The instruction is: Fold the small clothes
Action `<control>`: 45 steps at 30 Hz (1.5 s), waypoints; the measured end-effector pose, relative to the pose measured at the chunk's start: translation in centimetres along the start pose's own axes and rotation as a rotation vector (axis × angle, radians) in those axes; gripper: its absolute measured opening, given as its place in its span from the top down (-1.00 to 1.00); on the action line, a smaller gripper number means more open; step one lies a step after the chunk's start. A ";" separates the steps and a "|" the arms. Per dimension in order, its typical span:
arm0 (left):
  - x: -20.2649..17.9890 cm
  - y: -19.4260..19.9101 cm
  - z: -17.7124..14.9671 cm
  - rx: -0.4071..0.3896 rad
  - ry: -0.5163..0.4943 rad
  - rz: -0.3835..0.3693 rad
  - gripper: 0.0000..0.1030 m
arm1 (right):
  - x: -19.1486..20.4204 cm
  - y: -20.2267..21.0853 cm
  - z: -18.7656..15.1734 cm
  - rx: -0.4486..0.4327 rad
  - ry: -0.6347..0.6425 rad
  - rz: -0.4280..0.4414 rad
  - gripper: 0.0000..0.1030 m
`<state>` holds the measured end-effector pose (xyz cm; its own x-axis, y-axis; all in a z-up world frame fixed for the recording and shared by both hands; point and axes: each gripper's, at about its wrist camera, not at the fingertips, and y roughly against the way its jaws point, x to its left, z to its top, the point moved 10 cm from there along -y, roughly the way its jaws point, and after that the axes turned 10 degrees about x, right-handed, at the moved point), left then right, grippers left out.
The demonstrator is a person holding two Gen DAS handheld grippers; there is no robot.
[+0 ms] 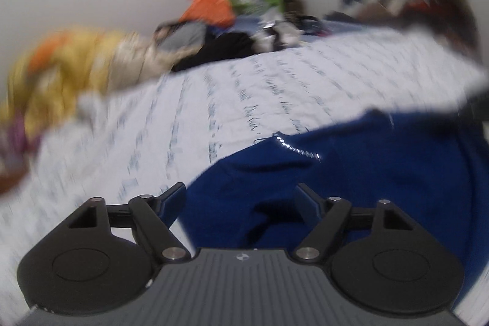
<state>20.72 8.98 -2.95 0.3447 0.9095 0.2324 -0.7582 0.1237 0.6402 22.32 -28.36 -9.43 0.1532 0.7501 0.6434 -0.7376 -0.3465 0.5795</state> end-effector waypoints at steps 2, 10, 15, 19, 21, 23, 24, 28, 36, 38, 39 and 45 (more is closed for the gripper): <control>-1.7 0.3 -0.1 -0.033 -0.141 0.063 -0.53 | 0.2 0.2 0.4 -0.003 0.002 0.003 0.54; -6.4 -3.9 -0.2 -0.057 -0.408 0.207 -0.65 | 2.1 3.3 2.1 -0.135 0.062 -0.001 -0.61; -0.2 -6.3 2.7 -0.005 -0.094 0.325 -0.65 | 5.3 1.4 -0.6 -0.009 0.316 -0.032 -0.60; 4.7 -5.9 2.9 0.065 0.114 0.388 -0.59 | 4.0 -1.1 -1.7 0.051 0.398 -0.242 -0.58; 4.9 -5.3 2.9 0.050 0.123 0.322 -0.59 | 3.1 -0.4 -0.6 -0.049 0.427 -0.408 -0.59; 3.8 -4.8 2.7 0.025 0.087 0.201 -0.62 | 3.1 0.0 0.0 -0.076 0.431 -0.355 -0.59; 3.1 -4.6 2.7 0.009 0.057 0.152 -0.66 | 3.2 -0.2 0.0 -0.049 0.419 -0.298 -0.58; -1.8 -3.9 2.2 -0.066 -0.166 0.083 -0.86 | 3.9 -1.7 0.1 0.016 0.495 -0.290 -0.58; -0.3 -8.2 1.7 -0.004 -0.265 0.484 -0.89 | 2.5 -2.5 1.4 -0.120 0.591 -0.689 -0.58; 3.1 -8.2 1.9 0.044 -0.100 0.529 -0.78 | 2.8 -1.5 1.2 -0.136 0.550 -0.624 -0.58; 4.0 -7.8 1.9 0.043 -0.043 0.496 -0.77 | 3.5 -1.0 0.7 -0.142 0.561 -0.571 -0.58; 0.6 -5.3 1.6 -0.010 -0.011 0.241 -0.85 | 7.4 -1.4 -5.1 -0.019 0.776 -0.389 -0.58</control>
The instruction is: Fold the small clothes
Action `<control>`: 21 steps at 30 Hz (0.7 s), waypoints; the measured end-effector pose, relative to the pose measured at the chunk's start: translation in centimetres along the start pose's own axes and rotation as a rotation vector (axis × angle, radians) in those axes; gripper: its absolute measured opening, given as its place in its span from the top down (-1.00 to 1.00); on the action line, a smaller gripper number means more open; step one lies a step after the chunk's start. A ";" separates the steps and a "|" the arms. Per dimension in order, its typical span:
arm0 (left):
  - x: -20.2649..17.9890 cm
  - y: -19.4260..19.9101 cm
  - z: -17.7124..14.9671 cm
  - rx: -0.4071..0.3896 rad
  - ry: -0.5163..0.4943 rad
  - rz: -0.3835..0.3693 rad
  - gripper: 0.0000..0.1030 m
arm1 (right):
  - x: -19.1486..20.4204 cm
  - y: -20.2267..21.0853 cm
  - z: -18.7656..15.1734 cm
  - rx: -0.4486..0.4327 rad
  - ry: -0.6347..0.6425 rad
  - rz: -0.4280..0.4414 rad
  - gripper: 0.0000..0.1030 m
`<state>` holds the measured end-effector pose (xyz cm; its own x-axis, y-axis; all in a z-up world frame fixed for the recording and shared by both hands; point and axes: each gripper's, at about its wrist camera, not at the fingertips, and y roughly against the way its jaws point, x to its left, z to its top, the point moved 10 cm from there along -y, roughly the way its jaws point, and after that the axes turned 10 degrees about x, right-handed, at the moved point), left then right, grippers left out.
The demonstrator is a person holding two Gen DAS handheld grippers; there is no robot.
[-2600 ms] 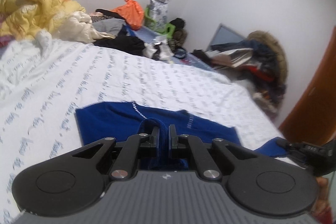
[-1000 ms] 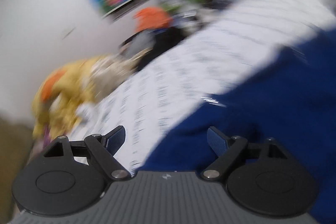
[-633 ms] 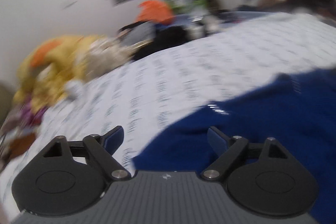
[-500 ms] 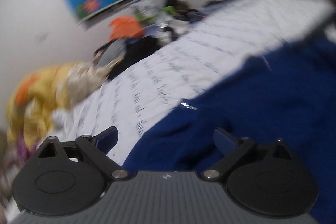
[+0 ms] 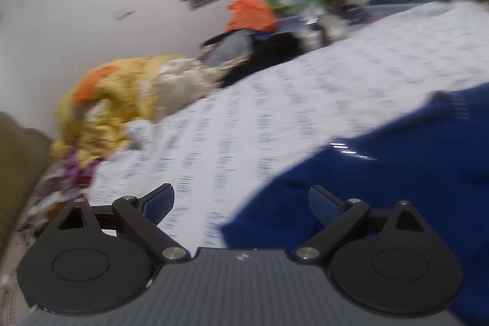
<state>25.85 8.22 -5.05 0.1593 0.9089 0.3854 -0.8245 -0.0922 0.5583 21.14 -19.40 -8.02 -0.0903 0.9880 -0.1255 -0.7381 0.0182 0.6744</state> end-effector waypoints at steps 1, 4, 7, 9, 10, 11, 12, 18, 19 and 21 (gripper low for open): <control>-1.2 0.6 -0.6 -0.003 -0.018 -0.012 -0.87 | 0.5 -0.1 -0.8 0.019 0.021 -0.017 -0.58; -1.8 -0.8 -3.1 0.053 -0.057 0.063 -0.85 | -0.7 -0.3 -2.6 0.025 -0.011 -0.123 -0.76; -1.4 -0.5 -4.5 0.046 -0.043 0.109 -0.80 | -2.9 1.3 -3.6 0.020 -0.136 -0.208 -0.80; -1.8 0.9 -4.5 0.036 0.003 0.070 -0.83 | -2.3 3.0 -3.8 -0.031 -0.147 -0.207 -0.81; -1.9 1.6 -4.4 0.037 0.033 0.052 -0.85 | -1.6 3.3 -3.9 -0.046 -0.135 -0.193 -0.81; -2.2 2.4 -4.6 0.038 0.062 0.036 -0.87 | -0.7 3.6 -4.3 -0.050 -0.122 -0.177 -0.81; -2.7 3.0 -4.7 0.040 0.082 0.019 -0.87 | 0.1 3.6 -4.7 -0.043 -0.111 -0.167 -0.81; -5.0 4.0 -6.4 0.077 0.161 -0.010 -0.90 | -0.2 1.9 -6.8 -0.028 -0.202 -0.156 -0.97; -5.2 3.9 -6.7 0.084 0.170 -0.010 -0.90 | -0.5 2.1 -7.0 -0.026 -0.224 -0.147 -0.98; -5.1 3.6 -7.2 0.088 0.192 -0.009 -0.95 | -0.7 2.3 -7.2 -0.024 -0.231 -0.145 -1.00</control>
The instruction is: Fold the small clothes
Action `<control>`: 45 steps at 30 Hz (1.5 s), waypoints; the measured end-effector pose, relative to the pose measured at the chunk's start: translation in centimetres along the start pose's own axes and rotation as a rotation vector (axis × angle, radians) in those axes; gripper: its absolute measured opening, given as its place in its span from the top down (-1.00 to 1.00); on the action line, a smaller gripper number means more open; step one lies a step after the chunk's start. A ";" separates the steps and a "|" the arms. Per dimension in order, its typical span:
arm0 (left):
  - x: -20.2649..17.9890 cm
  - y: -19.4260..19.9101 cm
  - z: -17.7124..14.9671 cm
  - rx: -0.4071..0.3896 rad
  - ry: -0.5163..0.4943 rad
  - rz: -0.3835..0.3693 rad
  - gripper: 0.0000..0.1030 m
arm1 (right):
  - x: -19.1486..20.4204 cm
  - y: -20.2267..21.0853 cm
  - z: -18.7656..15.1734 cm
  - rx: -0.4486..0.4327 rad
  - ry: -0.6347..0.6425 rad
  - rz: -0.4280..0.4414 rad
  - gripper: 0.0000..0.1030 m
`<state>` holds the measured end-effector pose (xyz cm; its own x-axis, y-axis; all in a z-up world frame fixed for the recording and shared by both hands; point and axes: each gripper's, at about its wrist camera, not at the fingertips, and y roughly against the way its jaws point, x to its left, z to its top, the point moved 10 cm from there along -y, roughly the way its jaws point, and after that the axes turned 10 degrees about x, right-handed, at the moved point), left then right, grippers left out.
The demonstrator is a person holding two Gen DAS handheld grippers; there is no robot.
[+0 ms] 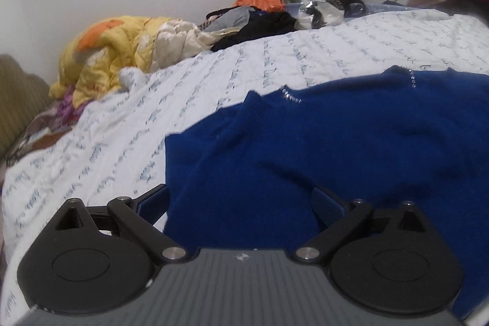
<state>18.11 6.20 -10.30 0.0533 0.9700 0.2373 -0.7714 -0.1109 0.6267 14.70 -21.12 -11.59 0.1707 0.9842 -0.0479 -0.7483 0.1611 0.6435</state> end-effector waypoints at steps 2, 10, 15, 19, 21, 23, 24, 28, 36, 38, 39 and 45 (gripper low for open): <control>0.4 -0.1 -0.2 0.001 0.031 -0.008 -0.98 | 0.2 0.0 -0.1 0.004 0.008 -0.005 -1.00; 0.7 0.1 -0.5 -0.012 0.066 -0.017 -1.00 | -0.1 -0.1 -0.4 0.017 -0.025 0.032 -1.00; 0.7 0.1 -0.6 -0.006 0.073 -0.025 -1.00 | 0.0 -0.1 -0.5 0.017 -0.023 0.030 -1.00; 1.0 -0.1 -0.8 0.006 0.097 -0.049 -1.00 | 0.0 -0.1 -0.5 0.020 -0.028 0.037 -1.00; 1.0 -0.2 -0.8 0.009 0.103 -0.056 -1.00 | 0.0 -0.1 -0.5 0.022 -0.031 0.040 -1.00; 1.0 -0.2 -0.8 0.010 0.106 -0.058 -1.00 | -0.1 -0.2 -0.5 0.025 -0.030 0.041 -1.00; 1.0 -0.2 -0.8 0.011 0.106 -0.059 -1.00 | 0.0 -0.2 -0.5 0.025 -0.029 0.039 -1.00; 1.0 -0.2 -0.8 0.011 0.107 -0.060 -1.00 | 0.1 -0.2 -0.6 0.026 -0.032 0.042 -1.00; 1.3 -0.4 -0.9 0.020 0.127 -0.080 -1.00 | 0.0 -0.2 -0.6 0.026 -0.032 0.043 -1.00; 1.3 -0.4 -0.9 0.021 0.129 -0.082 -1.00 | 0.1 -0.2 -0.6 0.026 -0.034 0.044 -1.00; 1.3 -0.4 -0.9 0.021 0.130 -0.082 -1.00 | 0.0 -0.2 -0.6 0.026 -0.034 0.046 -1.00; 1.3 -0.5 -0.9 0.023 0.134 -0.087 -1.00 | 0.1 -0.2 -0.6 0.026 -0.035 0.046 -1.00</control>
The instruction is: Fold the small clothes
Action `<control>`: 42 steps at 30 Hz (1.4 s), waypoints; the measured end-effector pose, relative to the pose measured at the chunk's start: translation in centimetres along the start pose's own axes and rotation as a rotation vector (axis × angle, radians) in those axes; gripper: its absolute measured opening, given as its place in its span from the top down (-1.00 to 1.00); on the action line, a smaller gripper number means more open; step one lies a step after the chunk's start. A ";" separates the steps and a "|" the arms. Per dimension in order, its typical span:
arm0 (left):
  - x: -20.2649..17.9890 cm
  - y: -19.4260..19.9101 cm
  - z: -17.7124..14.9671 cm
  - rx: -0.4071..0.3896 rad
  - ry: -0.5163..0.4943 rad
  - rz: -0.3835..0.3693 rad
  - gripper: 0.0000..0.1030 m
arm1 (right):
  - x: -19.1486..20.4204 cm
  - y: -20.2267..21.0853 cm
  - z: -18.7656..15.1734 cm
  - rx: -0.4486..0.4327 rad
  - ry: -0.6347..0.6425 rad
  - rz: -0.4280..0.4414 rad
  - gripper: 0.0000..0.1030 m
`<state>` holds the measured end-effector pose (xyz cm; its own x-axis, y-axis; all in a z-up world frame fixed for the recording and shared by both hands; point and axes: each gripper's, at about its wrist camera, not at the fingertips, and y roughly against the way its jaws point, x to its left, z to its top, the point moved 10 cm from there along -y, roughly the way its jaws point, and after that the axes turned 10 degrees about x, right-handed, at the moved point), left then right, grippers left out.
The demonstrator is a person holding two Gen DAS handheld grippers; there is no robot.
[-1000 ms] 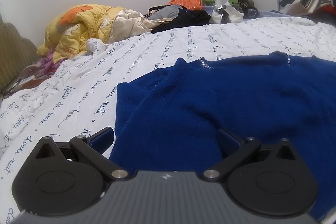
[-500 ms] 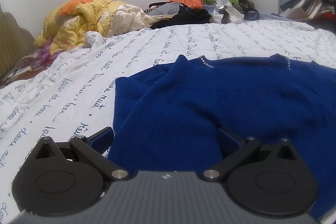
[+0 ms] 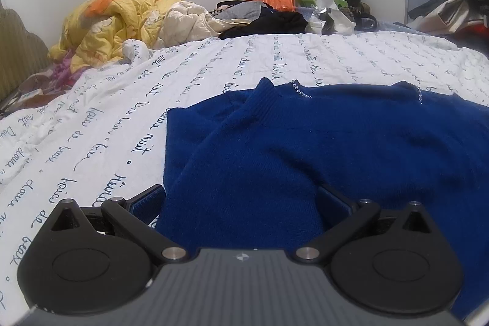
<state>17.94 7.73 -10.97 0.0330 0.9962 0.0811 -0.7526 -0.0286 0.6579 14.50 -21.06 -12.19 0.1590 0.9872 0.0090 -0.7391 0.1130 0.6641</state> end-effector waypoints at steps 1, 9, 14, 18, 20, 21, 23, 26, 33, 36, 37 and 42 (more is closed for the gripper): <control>0.0 0.0 0.0 0.000 0.001 -0.001 -1.00 | 0.0 0.0 0.0 0.000 0.000 0.000 -1.00; 0.0 -0.1 0.0 0.002 0.004 -0.004 -1.00 | 0.0 0.0 0.0 0.000 0.000 0.000 -1.00; 0.0 -0.1 0.0 0.004 0.007 -0.007 -1.00 | 0.0 0.0 0.0 0.000 -0.001 0.002 -1.00; 0.0 -0.2 0.0 0.004 0.009 -0.009 -1.00 | 0.0 0.0 0.0 0.000 -0.001 0.002 -1.00; 0.1 -0.2 0.0 0.004 0.010 -0.009 -1.00 | -0.1 0.0 0.0 0.000 -0.001 0.002 -1.00; 0.1 -0.1 0.0 0.004 0.010 -0.009 -1.00 | -0.1 0.0 0.0 0.000 -0.001 0.002 -1.00; 0.1 -0.1 0.0 0.005 0.010 -0.010 -1.00 | -0.1 0.0 0.0 0.000 0.000 0.002 -1.00; 0.1 -0.1 0.0 0.005 0.010 -0.009 -1.00 | -0.1 0.0 0.0 0.000 -0.001 0.002 -1.00; 0.1 -0.1 0.0 0.005 0.011 -0.010 -1.00 | -0.1 0.0 0.0 0.000 -0.001 0.002 -1.00; 0.2 -0.1 0.0 0.005 0.011 -0.011 -1.00 | -0.1 0.0 0.0 0.000 -0.001 0.002 -1.00; 0.2 -0.1 0.0 0.005 0.011 -0.011 -1.00 | -0.1 0.0 0.0 0.000 -0.001 0.002 -1.00; 0.2 -0.1 0.0 0.005 0.011 -0.012 -1.00 | -0.1 0.1 0.1 -0.005 0.003 -0.002 -1.00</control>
<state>18.08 7.93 -11.02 0.0344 0.9973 0.0651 -0.7488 -0.0174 0.6626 14.47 -21.17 -12.10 0.1583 0.9874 0.0054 -0.7418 0.1153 0.6606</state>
